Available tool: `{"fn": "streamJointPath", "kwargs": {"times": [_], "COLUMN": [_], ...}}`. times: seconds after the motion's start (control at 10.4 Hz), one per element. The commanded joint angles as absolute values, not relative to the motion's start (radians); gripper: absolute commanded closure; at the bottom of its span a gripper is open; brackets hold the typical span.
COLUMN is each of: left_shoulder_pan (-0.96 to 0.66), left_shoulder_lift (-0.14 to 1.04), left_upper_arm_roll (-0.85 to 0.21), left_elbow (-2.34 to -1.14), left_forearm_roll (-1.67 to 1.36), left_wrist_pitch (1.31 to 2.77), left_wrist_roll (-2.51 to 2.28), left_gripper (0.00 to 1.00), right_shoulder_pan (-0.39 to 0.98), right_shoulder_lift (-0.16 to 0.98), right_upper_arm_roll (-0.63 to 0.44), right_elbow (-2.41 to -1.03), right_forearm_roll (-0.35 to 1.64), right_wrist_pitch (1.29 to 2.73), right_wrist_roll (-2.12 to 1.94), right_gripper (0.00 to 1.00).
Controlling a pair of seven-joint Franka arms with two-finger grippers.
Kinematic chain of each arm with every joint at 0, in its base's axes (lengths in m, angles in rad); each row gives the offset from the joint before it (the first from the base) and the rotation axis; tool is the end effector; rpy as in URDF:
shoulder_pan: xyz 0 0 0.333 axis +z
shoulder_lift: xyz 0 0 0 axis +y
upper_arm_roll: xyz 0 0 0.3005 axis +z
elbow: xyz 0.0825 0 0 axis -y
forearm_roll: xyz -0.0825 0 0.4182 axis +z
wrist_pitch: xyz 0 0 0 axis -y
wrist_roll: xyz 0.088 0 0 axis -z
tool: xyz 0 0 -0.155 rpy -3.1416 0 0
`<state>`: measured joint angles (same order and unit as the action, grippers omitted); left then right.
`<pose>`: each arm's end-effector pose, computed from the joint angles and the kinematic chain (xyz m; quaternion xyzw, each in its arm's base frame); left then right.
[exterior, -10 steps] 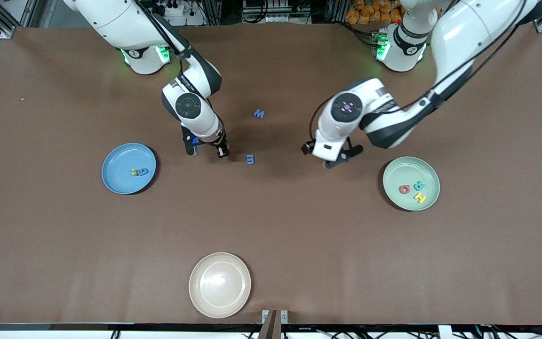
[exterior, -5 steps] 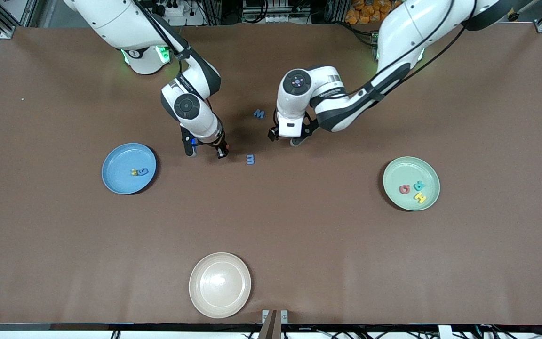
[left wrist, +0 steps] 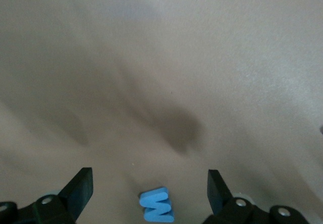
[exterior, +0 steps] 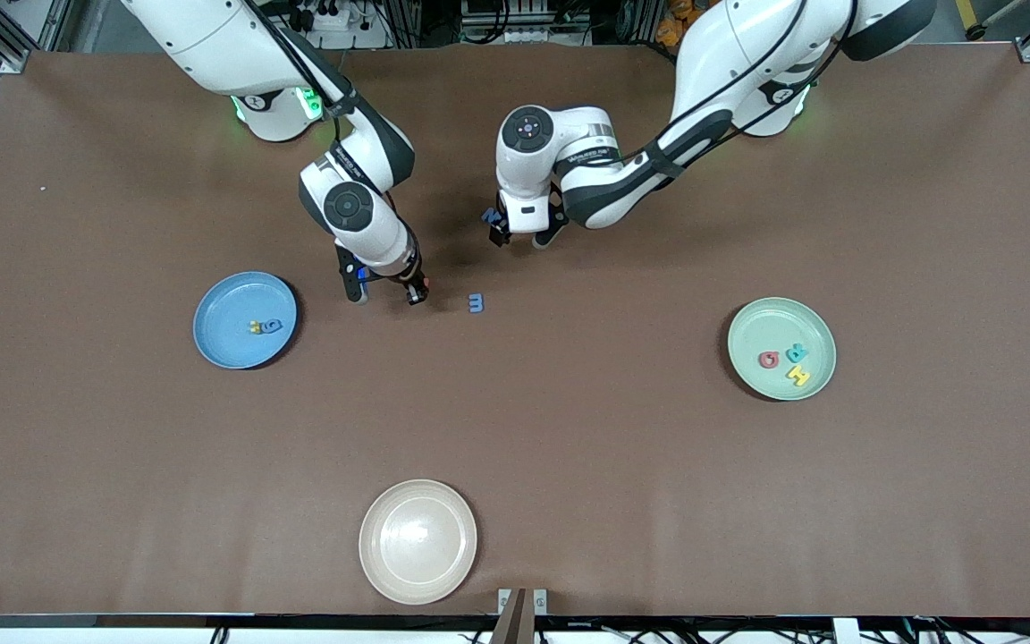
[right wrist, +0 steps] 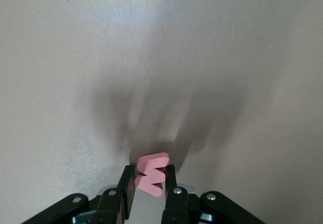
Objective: Sort upper and lower case letters into plates
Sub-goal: 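Carry the m to the blue plate while the left gripper reaches the blue w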
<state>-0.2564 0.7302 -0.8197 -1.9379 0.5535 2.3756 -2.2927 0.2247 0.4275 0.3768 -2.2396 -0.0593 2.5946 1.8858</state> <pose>0.2996 -0.5535 0.1229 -0.8915 -0.4477 0.0694 0.0022 0.4410 0.3262 0.0943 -0.8061 0.5882 0.0651 0.0011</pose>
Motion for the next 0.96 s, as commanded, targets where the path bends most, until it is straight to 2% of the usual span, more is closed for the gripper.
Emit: {"fn": "streamJointPath", "kwargs": {"times": [0.0, 0.19, 0.39, 0.67, 0.87], "left_shoulder_pan": [-0.380, -0.434, -0.475, -0.495, -0.535], "left_shoulder_lift": [0.753, 0.790, 0.804, 0.814, 0.813], "left_upper_arm_roll": [-0.724, -0.698, -0.672, -0.666, -0.643], "left_elbow": [-1.873, -1.824, -1.810, -1.812, -1.812], "left_forearm_roll": [0.526, 0.509, 0.509, 0.517, 0.522], "left_wrist_pitch": [2.384, 2.385, 2.388, 2.420, 2.422], "left_wrist_roll": [-2.359, -2.384, -2.410, -2.437, -2.463], "left_gripper": [0.00, 0.00, 0.00, 0.00, 0.00], "right_shoulder_pan": [0.166, 0.121, 0.043, -0.102, -0.123], "right_shoulder_lift": [0.388, 0.356, 0.321, 0.293, 0.282], "right_upper_arm_roll": [0.405, 0.403, 0.405, 0.396, 0.295], "right_elbow": [-2.179, -2.111, -2.112, -2.109, -2.103], "right_forearm_roll": [-0.064, -0.060, -0.048, 0.018, 0.066], "right_wrist_pitch": [2.461, 2.338, 2.301, 2.162, 2.082], "right_wrist_roll": [1.820, 1.732, 1.570, 1.158, 0.906], "right_gripper": [1.00, 1.00, 1.00, 1.00, 1.00]}}
